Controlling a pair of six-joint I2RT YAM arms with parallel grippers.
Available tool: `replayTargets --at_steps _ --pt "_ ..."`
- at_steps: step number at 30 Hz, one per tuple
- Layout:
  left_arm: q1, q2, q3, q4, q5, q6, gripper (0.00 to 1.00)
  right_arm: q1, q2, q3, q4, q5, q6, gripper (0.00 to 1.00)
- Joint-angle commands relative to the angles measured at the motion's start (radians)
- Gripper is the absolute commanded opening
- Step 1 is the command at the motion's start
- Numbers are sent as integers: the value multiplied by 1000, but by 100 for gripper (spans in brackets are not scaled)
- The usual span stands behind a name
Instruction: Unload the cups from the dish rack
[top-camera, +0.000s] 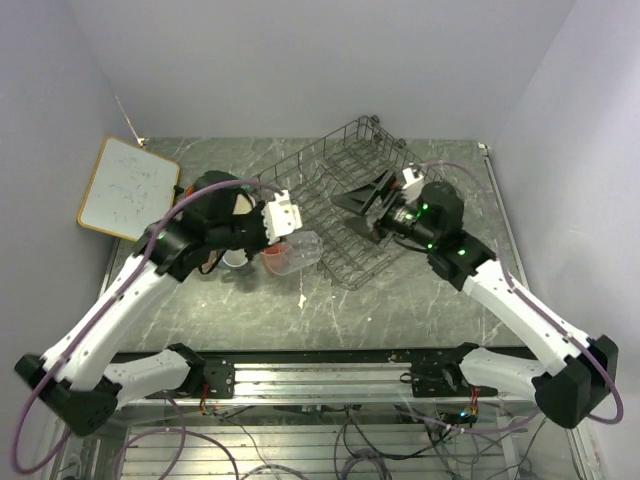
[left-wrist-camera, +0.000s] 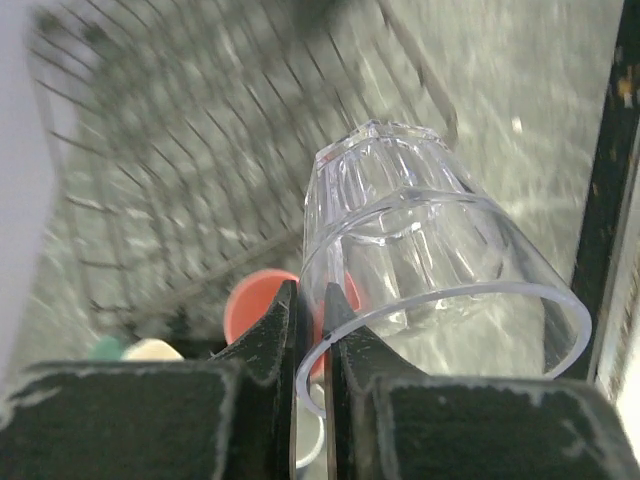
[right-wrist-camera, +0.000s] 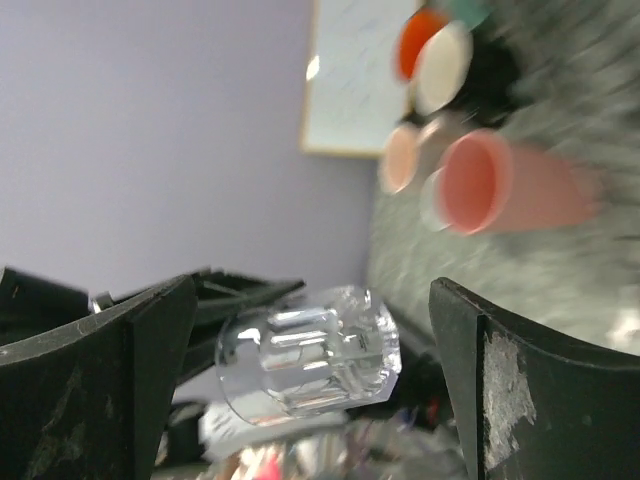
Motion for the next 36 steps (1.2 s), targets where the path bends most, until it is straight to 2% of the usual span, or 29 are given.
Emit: replayTargets --at_steps 1,4,8,11,20,29,32,36 --pt "-8 158 47 -281 -77 78 7 -127 -49 85 -429 136 -283 100" --pt "-22 288 60 -349 -154 67 7 -203 -49 138 -565 182 -378 100" --pt "-32 374 34 -310 -207 44 7 -254 -63 172 -639 216 -437 100" --pt "-67 405 3 -273 -239 38 7 -266 -78 183 -669 240 -458 100" --pt "-222 532 -61 -215 -467 -10 7 -286 -111 166 -708 252 -479 100" --pt "-274 600 -72 -152 -509 -13 8 -294 -134 153 -731 265 -488 100" --pt "-287 611 -68 -151 -509 -16 24 -296 -139 146 -732 262 -491 100" --pt "-297 594 -65 -139 -502 -26 61 -298 -145 138 -734 272 -505 100"
